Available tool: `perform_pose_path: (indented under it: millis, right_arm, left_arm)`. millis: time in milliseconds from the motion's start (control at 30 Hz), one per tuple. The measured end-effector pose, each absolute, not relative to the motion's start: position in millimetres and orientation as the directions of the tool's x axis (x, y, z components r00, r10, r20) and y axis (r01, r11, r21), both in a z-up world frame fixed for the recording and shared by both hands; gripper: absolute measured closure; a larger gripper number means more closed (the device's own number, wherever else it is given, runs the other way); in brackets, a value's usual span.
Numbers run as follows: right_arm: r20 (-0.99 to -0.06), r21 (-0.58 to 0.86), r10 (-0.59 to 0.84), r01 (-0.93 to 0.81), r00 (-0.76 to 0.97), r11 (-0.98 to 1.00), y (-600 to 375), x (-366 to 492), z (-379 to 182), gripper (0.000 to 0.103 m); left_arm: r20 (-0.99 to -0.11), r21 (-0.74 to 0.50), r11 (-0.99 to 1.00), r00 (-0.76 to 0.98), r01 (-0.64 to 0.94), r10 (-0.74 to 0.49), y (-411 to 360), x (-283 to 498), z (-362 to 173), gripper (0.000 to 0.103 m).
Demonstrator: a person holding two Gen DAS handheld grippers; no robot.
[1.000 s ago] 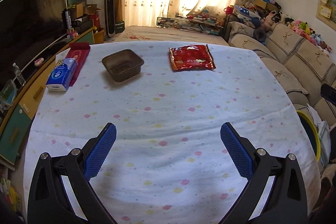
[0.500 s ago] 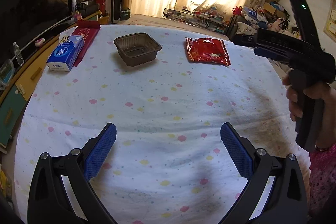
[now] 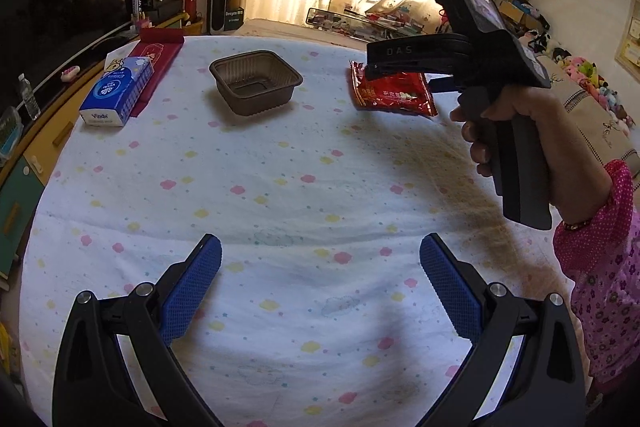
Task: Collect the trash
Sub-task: 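Grasp the red snack wrapper with the right gripper and lift it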
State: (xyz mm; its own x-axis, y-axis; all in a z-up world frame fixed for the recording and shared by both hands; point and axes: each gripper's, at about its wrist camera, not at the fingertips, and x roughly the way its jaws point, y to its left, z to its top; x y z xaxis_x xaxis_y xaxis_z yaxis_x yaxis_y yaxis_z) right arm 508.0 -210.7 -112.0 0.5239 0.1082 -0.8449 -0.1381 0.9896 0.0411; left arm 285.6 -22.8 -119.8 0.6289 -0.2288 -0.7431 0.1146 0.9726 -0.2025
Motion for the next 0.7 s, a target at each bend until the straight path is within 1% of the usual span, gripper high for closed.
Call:
perform_pose_path:
  millis: [100,167,200,233,267,300,333,367,400,433,467,533,700]
  right_arm:
    - [-0.855,0.005,0.074,-0.135,0.514,0.991,-205,510,-124,0.011]
    - [-0.852,-0.029,0.051,-0.143,0.521,0.989,-199,510,-128,0.012]
    - [-0.85,-0.041,0.043,-0.147,0.525,0.988,-197,510,-129,0.016]
    - [-0.847,-0.042,0.044,-0.151,0.529,0.988,-196,509,-129,0.023]
    - [-0.845,-0.047,0.041,-0.149,0.533,0.988,-196,508,-128,0.028]
    - [-0.843,-0.057,0.031,-0.146,0.538,0.988,-196,507,-126,0.039]
    - [-0.841,-0.065,0.022,-0.142,0.541,0.988,-196,506,-125,0.054]
    - [-0.84,-0.067,0.021,-0.142,0.542,0.988,-195,505,-124,0.063]
    - [-0.839,-0.068,0.021,-0.142,0.544,0.987,-197,502,-123,0.079]
    - [-0.839,-0.062,0.027,-0.146,0.544,0.987,-198,501,-123,0.085]
    - [-0.841,-0.052,0.038,-0.15,0.54,0.987,-199,498,-123,0.086]
    - [-0.838,-0.035,0.057,-0.158,0.543,0.987,-202,491,-123,0.092]
    - [-0.829,0.052,0.131,-0.158,0.543,0.986,-224,464,-113,0.094]
  left_arm:
    - [-0.745,-0.21,0.971,0.625,0.114,-0.235,-21,287,-121,0.005]
    - [-0.745,-0.214,0.97,0.623,0.114,-0.238,-20,288,-121,0.005]
    - [-0.744,-0.215,0.97,0.624,0.114,-0.238,-20,288,-122,0.005]
    - [-0.744,-0.215,0.97,0.624,0.113,-0.238,-20,288,-122,0.005]
    - [-0.744,-0.217,0.97,0.624,0.113,-0.239,-19,289,-122,0.005]
    - [-0.745,-0.217,0.97,0.623,0.113,-0.239,-19,289,-122,0.005]
    - [-0.745,-0.216,0.97,0.623,0.112,-0.238,-19,289,-122,0.005]
    - [-0.745,-0.215,0.97,0.624,0.111,-0.236,-19,290,-123,0.005]
    - [-0.745,-0.214,0.971,0.624,0.11,-0.235,-19,290,-123,0.005]
    - [-0.745,-0.213,0.971,0.624,0.109,-0.234,-19,290,-122,0.005]
    - [-0.746,-0.21,0.972,0.625,0.109,-0.231,-19,290,-123,0.005]
    - [-0.748,-0.205,0.973,0.625,0.107,-0.226,-19,290,-123,0.005]
    - [-0.755,-0.202,0.974,0.618,0.098,-0.219,-18,292,-126,0.005]
